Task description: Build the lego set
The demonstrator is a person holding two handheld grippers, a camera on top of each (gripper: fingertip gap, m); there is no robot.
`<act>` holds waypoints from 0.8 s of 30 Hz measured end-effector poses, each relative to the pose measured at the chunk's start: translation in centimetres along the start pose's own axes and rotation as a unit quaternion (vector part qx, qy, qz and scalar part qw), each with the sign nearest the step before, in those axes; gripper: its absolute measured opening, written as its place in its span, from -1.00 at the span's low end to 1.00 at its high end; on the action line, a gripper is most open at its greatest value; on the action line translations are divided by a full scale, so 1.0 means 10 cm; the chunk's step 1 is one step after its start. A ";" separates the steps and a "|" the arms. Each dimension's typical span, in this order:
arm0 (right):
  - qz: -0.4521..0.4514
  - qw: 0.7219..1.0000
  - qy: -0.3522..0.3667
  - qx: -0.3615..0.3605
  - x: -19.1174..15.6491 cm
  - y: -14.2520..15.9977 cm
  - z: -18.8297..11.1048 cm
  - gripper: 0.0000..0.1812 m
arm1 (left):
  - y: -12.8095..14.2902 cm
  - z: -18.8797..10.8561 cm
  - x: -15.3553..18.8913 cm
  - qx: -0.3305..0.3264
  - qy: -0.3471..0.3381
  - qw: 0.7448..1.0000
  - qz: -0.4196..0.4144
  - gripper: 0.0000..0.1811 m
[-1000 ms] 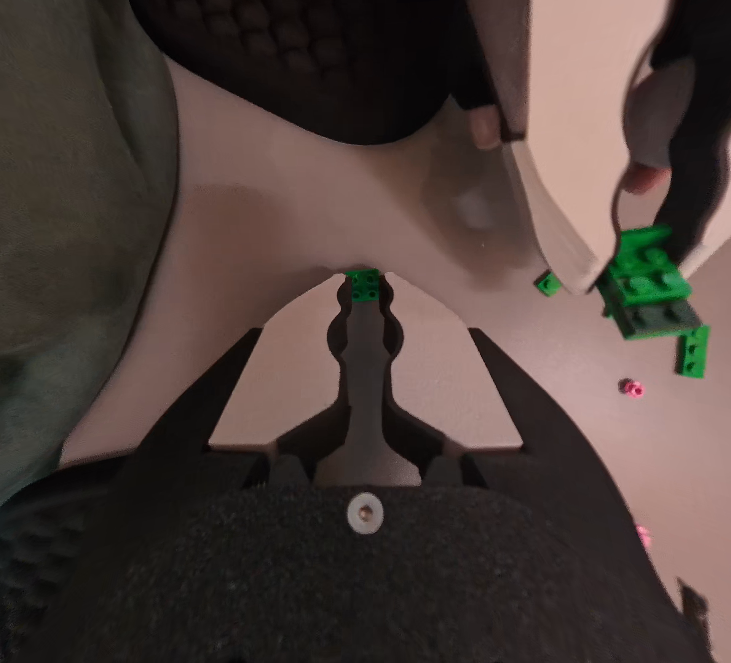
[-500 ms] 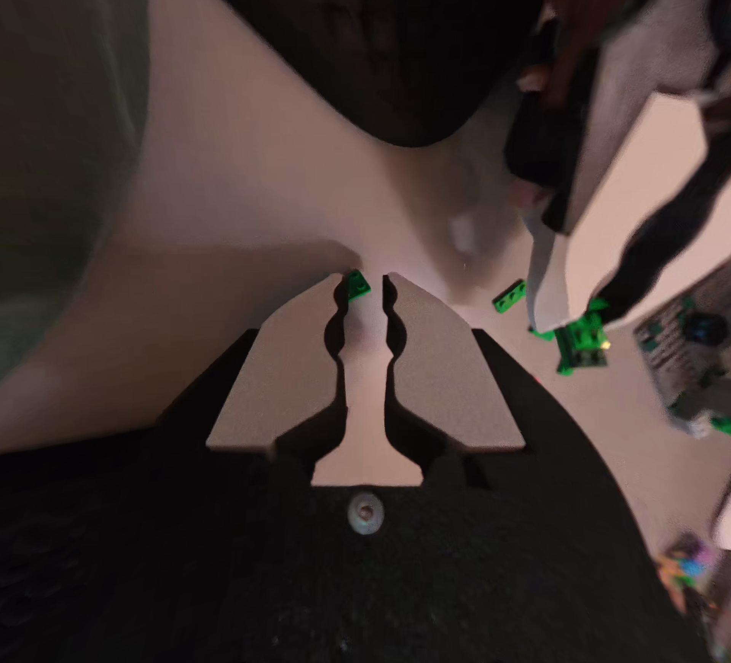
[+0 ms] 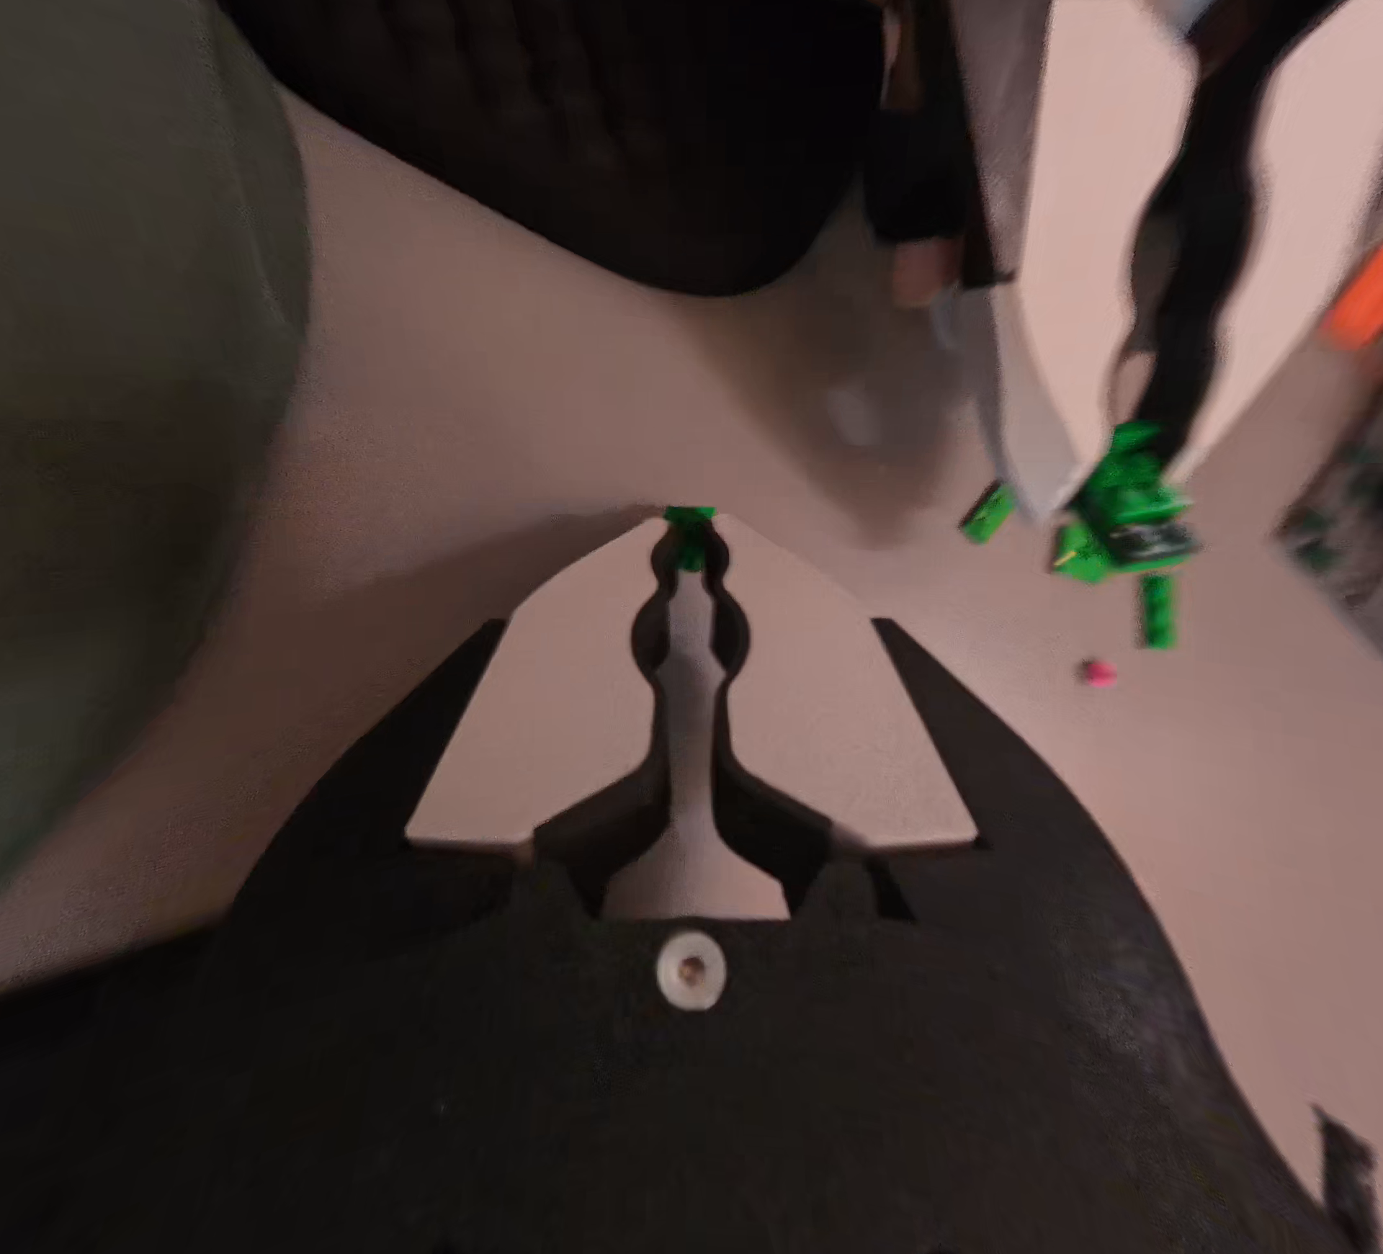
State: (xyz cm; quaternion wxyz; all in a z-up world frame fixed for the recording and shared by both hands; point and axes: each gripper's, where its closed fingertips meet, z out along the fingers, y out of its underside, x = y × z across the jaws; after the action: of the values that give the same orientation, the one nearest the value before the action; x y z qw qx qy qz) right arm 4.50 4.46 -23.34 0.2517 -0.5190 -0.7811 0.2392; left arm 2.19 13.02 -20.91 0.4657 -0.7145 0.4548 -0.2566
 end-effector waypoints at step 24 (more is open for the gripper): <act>-0.211 0.972 -0.104 0.008 0.05 -0.37 -0.68 -0.95 | -0.19 -0.21 0.87 0.050 0.278 0.957 0.066 -0.81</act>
State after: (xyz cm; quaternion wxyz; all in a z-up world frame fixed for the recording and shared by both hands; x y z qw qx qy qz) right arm 6.18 4.45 -15.75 0.2178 -0.3131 -0.8928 0.2396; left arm 5.24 4.67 -18.76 0.3715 -0.5593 0.5991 -0.4361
